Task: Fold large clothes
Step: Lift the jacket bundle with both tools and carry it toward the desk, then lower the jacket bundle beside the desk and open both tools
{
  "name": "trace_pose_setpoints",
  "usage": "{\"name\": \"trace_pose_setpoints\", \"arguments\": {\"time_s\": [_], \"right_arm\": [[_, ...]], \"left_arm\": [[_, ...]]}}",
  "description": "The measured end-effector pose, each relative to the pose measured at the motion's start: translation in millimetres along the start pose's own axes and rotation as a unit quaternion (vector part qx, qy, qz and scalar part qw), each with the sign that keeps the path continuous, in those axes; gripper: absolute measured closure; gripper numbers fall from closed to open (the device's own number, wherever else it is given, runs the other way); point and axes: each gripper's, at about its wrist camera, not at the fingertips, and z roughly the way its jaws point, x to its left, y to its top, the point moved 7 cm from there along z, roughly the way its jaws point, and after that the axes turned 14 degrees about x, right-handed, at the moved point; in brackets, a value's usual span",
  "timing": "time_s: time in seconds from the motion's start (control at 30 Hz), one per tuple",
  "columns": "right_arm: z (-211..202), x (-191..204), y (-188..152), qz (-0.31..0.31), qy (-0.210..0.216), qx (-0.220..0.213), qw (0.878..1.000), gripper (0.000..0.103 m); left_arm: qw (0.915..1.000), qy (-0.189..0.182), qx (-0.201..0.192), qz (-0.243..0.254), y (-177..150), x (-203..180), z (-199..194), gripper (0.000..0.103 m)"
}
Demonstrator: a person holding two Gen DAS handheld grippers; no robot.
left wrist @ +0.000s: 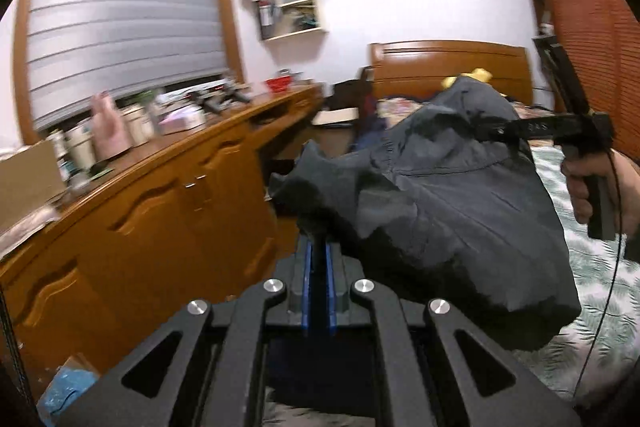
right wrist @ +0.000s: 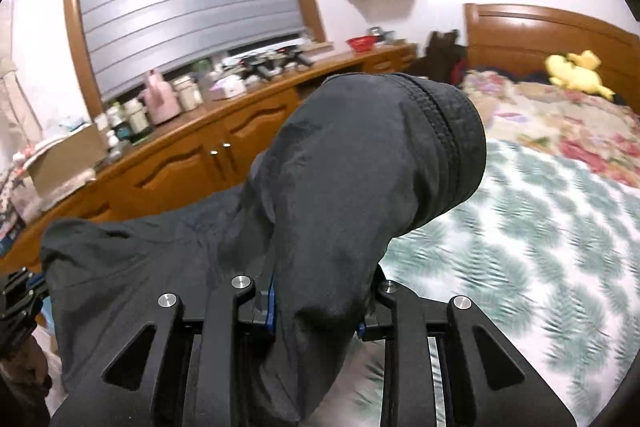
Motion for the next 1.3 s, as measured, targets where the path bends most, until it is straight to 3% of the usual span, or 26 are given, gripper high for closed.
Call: {"name": "trace_pose_setpoints", "arguments": {"time_s": [0.13,0.23,0.33,0.4,0.47,0.57,0.7,0.87,1.1,1.3], "right_arm": [[47.0,33.3,3.5,-0.009,0.016,0.022,1.000,0.077],[89.8,42.4,-18.3,-0.014,0.010,0.065,0.998,0.077],[129.8,37.3,-46.5,-0.035,-0.039,0.121,0.991,0.076],[142.0,32.5,-59.6,-0.059,-0.073,0.137,0.986,0.072],[142.4,28.2,-62.3,-0.060,-0.075,0.141,0.985,0.065],[132.3,26.2,-65.4,-0.067,-0.078,0.143,0.984,0.045],[104.8,28.5,-73.0,-0.093,-0.090,0.132,0.983,0.039],[56.8,34.5,-92.1,-0.102,-0.073,0.100,0.987,0.031],[-21.3,37.1,-120.0,-0.092,-0.057,0.058,0.992,0.021],[-76.9,30.1,-138.8,-0.088,-0.067,0.032,0.993,0.017]], "left_arm": [[0.9986,0.020,0.036,-0.033,-25.3,43.8,36.7,0.099],[0.9961,0.020,0.070,-0.051,-53.4,55.3,65.8,0.099],[0.9944,0.021,0.080,-0.066,-76.5,57.9,70.3,0.099],[0.9937,0.015,0.083,-0.074,-86.1,55.2,66.6,0.098],[0.9932,0.015,0.087,-0.077,-90.7,52.6,63.7,0.098],[0.9927,0.023,0.086,-0.081,-91.3,51.5,55.7,0.095],[0.9936,0.031,0.069,-0.083,-84.8,45.1,34.1,0.094],[0.9965,0.018,0.051,-0.064,-68.4,23.1,10.3,0.085],[0.9990,-0.020,0.010,-0.040,-49.4,-35.4,-35.4,0.076],[0.9995,-0.029,-0.010,0.000,-43.9,-86.5,-59.6,0.071]]}}
